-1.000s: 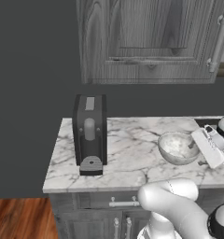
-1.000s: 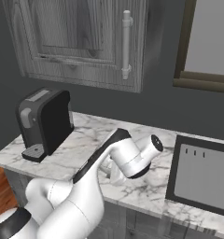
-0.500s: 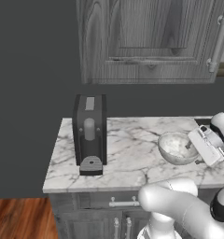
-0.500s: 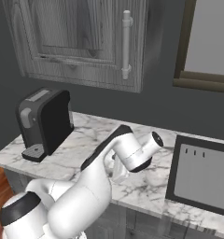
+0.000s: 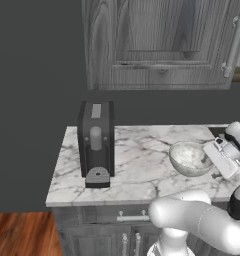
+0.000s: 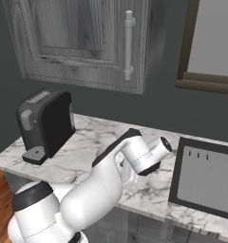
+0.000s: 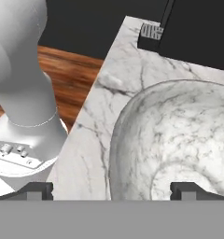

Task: Clear the mugs and bowl far away from the sink.

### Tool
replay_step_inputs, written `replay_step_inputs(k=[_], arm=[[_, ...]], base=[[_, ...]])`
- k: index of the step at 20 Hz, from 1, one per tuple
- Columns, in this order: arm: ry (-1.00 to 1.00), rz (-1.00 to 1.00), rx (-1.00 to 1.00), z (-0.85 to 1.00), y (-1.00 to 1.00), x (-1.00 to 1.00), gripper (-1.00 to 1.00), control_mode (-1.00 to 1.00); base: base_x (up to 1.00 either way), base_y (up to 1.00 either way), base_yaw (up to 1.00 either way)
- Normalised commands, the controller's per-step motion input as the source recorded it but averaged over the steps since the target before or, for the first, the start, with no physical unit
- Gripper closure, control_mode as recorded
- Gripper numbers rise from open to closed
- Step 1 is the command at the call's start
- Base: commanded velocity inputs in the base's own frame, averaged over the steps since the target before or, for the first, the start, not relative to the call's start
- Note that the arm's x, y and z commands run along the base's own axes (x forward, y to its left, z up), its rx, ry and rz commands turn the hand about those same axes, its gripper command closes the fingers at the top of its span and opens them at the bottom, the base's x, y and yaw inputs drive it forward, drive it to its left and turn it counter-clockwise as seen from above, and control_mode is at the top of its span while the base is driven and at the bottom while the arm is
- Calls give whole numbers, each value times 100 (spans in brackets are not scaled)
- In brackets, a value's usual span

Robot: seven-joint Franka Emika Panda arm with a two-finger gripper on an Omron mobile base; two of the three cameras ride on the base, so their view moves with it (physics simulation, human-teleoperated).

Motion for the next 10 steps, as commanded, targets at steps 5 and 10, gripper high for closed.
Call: replay_step_inputs(k=[5,10], arm=[[5,0,0,-14,-5,22,-100,-100],[4,0,0,-9,0,28,-100,-100]], base=[[0,0,0],[0,0,0]])
